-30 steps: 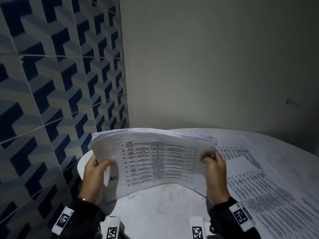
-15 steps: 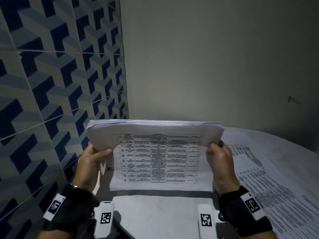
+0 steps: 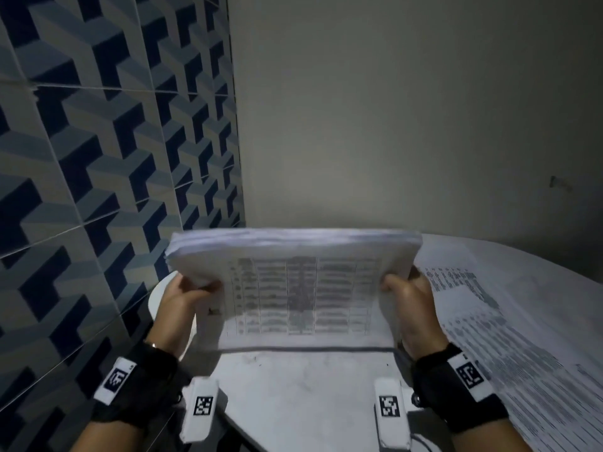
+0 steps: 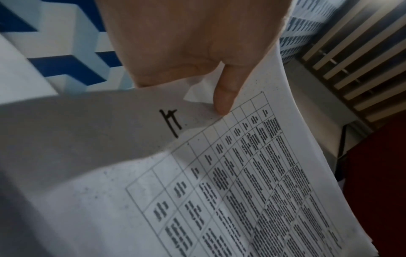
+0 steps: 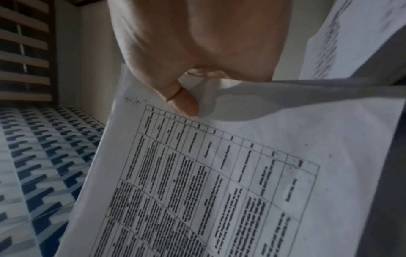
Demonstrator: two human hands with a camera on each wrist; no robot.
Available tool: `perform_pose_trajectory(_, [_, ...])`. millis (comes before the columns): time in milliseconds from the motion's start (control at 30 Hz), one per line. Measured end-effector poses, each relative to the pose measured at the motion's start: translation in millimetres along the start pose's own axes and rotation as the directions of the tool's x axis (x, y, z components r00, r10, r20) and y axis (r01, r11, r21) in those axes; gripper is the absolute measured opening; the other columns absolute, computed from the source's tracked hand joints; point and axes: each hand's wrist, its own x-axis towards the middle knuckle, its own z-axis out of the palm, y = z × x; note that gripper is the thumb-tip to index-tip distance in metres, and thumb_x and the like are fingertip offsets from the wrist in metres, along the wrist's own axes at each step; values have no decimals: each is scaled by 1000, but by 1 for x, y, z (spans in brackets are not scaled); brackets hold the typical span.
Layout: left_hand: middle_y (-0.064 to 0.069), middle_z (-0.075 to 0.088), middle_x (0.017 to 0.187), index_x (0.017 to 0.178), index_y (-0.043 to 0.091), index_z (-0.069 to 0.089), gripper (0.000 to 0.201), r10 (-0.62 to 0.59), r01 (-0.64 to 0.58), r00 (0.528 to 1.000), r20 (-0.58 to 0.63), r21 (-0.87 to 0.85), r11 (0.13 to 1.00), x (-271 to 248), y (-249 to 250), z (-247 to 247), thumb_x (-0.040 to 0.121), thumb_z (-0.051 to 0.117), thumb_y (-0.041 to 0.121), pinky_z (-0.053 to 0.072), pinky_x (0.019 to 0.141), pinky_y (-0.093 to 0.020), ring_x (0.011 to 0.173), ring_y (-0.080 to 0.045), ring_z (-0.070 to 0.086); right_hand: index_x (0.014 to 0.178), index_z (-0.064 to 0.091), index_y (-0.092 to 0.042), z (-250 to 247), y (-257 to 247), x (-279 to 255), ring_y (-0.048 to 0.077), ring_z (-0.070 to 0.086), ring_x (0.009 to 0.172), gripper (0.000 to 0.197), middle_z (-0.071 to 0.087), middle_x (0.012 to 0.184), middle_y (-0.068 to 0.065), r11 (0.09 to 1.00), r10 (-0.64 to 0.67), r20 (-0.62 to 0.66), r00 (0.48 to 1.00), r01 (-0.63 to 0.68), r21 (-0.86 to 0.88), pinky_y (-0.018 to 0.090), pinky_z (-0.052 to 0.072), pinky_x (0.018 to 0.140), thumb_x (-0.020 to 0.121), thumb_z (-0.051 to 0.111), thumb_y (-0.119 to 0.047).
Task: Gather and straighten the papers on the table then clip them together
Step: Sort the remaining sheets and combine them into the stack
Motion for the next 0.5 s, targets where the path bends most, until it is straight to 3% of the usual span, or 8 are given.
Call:
perform_pose_trajectory(100, [-2, 77, 113, 121, 18, 65, 47, 39, -38, 999, -19, 13, 999, 6, 14, -2, 78, 71, -1, 53, 89, -41, 111, -25, 69, 96, 65, -8, 3, -11, 4, 30, 69, 95, 23, 74, 95, 10, 998, -55, -11, 998, 55, -25, 48, 55, 83, 75, 59, -3])
perform_pose_trajectory(167, [0, 75, 116, 126, 18, 63, 44, 82, -80, 996, -37, 55, 995, 6, 18, -1, 85, 73, 4, 54, 89, -39, 110, -20, 69, 107, 67, -11, 4, -15, 2, 30, 72, 97, 27, 76, 100, 9, 993, -90, 11, 996, 90, -71, 50, 60, 82, 80, 63, -9])
perform_pose_trajectory(267, [2, 73, 122, 130, 22, 62, 44, 160, -148, 984, -75, 148, 978, 3, 18, 6, 88, 76, 20, 54, 94, -45, 113, -20, 67, 115, 61, -19, 8, -18, -5, 17, 73, 95, 32, 75, 103, 0, 976, -186, 23, 982, 188, -110, 37, 60, 80, 91, 57, 0])
perform_pose_trajectory(333, [2, 71, 124, 131, 21, 59, 43, 154, -140, 981, -120, 118, 983, 0, 13, 13, 91, 73, 11, 55, 96, -47, 116, -20, 66, 116, 57, -24, 11, -14, -9, 12, 71, 95, 33, 72, 104, -5, 965, -217, 26, 976, 219, -148, 29, 57, 79, 94, 57, 0])
perform_pose_trajectory(433, [4, 69, 120, 129, 26, 56, 48, 122, -110, 985, -121, 105, 988, -7, 6, 25, 92, 65, -4, 57, 88, -36, 110, -11, 66, 110, 57, -28, 12, 3, -14, 6, 70, 94, 32, 71, 107, -5, 967, -194, 44, 980, 198, -160, 26, 56, 80, 95, 56, 0])
perform_pose_trajectory(500, [3, 70, 119, 129, 24, 55, 51, 91, -80, 990, -106, 107, 991, -11, -2, 27, 90, 64, -8, 57, 88, -35, 108, -10, 66, 106, 58, -30, 11, 15, -17, 3, 70, 93, 36, 71, 106, -4, 981, -137, 33, 990, 140, -135, 18, 53, 75, 94, 54, 4])
